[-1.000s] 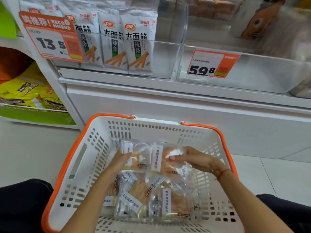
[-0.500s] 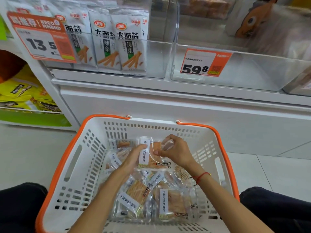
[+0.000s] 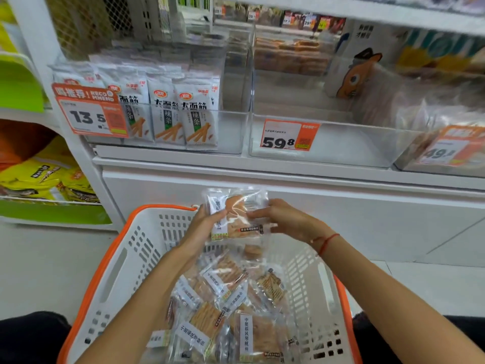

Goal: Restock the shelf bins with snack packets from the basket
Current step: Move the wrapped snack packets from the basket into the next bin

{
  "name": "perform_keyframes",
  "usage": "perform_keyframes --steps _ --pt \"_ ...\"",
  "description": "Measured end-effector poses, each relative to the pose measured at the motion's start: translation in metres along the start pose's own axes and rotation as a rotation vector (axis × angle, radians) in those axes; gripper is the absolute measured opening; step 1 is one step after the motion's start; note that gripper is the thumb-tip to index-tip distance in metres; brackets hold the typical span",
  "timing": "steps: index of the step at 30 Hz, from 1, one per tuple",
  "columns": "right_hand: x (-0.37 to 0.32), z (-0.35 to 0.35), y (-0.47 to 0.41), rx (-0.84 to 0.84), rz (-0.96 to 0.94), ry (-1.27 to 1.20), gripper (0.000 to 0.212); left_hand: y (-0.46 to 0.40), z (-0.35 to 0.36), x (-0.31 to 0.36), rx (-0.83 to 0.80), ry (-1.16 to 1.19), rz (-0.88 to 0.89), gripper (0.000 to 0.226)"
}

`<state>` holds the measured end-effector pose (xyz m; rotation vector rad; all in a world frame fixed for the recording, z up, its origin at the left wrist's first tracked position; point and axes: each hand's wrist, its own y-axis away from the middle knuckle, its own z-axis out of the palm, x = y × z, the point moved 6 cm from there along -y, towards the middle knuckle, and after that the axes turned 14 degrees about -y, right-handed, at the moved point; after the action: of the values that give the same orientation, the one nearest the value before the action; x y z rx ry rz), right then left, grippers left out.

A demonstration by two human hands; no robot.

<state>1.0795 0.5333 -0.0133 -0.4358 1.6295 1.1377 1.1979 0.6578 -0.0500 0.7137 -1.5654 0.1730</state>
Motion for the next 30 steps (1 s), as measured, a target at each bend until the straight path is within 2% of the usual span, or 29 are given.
perform_keyframes --steps 2,3,6,7,10,13,15,20,24,27,30 --pt "-0.025 -0.008 0.007 0.060 -0.041 0.072 0.016 -0.001 0.004 0.019 -0.001 0.045 -0.007 0.117" --pt "-0.038 -0.012 0.013 0.084 -0.058 0.083 0.016 -0.002 0.006 0.029 -0.006 0.077 -0.018 0.108" --pt "-0.077 -0.024 0.037 0.153 -0.126 0.137 0.023 0.005 0.020 0.063 -0.045 0.238 -0.009 0.021" --pt "-0.090 -0.028 0.046 0.169 -0.151 0.153 0.026 0.008 0.026 0.072 -0.086 0.273 -0.017 0.016" --pt "-0.123 -0.041 0.071 0.214 -0.246 0.164 0.027 0.022 0.032 0.104 -0.135 0.206 0.051 0.017" --pt "-0.149 -0.055 0.098 0.226 -0.368 0.170 0.029 0.036 0.029 0.142 -0.124 0.024 0.225 0.015" --pt "-0.164 -0.062 0.117 0.228 -0.513 0.132 0.026 0.045 0.026 0.171 -0.089 -0.125 0.360 0.016" --pt "-0.196 -0.065 0.146 0.341 -1.012 0.199 0.025 0.053 0.015 0.246 0.146 -0.447 0.739 0.052" --pt "-0.204 -0.074 0.146 0.478 -1.282 0.247 0.018 0.042 0.016 0.285 0.390 -0.603 0.886 0.048" --pt "-0.209 -0.092 0.130 0.569 -1.312 0.283 0.019 0.023 0.022 0.308 0.522 -0.836 0.926 0.047" --pt "-0.222 -0.117 0.099 0.614 -1.199 0.294 0.028 -0.013 0.023 0.325 0.574 -1.053 0.833 0.064"
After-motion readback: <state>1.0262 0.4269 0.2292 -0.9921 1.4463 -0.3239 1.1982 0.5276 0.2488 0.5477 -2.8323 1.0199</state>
